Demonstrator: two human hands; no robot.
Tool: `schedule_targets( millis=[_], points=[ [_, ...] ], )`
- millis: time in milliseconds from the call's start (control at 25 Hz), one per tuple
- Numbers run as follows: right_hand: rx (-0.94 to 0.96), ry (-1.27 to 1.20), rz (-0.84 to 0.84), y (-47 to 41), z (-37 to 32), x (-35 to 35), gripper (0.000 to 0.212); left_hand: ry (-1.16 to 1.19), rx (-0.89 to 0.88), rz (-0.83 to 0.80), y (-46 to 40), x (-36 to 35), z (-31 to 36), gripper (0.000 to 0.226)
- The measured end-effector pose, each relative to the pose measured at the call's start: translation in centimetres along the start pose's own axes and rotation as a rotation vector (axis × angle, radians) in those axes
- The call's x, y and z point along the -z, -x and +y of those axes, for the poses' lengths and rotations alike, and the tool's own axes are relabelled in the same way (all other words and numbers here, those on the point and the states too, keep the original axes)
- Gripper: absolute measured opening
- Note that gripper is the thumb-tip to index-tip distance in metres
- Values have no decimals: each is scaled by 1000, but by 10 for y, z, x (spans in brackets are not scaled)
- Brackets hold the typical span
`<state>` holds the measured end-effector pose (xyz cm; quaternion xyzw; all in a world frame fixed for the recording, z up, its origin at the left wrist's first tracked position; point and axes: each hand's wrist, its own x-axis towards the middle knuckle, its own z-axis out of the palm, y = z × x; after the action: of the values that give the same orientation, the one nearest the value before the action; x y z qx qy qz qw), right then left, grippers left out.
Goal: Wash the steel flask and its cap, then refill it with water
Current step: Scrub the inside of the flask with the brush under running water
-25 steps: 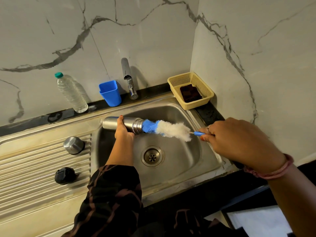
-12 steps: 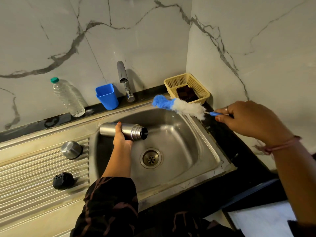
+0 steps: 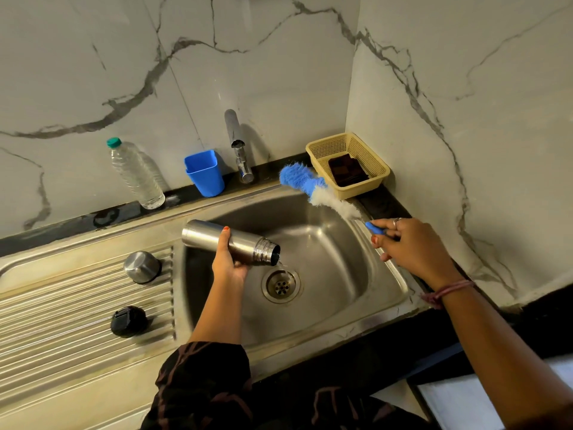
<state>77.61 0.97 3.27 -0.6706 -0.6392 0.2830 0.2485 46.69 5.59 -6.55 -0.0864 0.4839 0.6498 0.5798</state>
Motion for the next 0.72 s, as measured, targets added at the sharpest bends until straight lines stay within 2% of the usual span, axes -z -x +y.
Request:
schedule_targets(
  millis=[400,720],
  points=[
    [-155,5,30,4,-1,-39,28,-89,-64,-23,10,22,9,79],
    [-121,-30,35,12,-4,-55,20,-189,-214,-126,23,19,25,84]
  ],
)
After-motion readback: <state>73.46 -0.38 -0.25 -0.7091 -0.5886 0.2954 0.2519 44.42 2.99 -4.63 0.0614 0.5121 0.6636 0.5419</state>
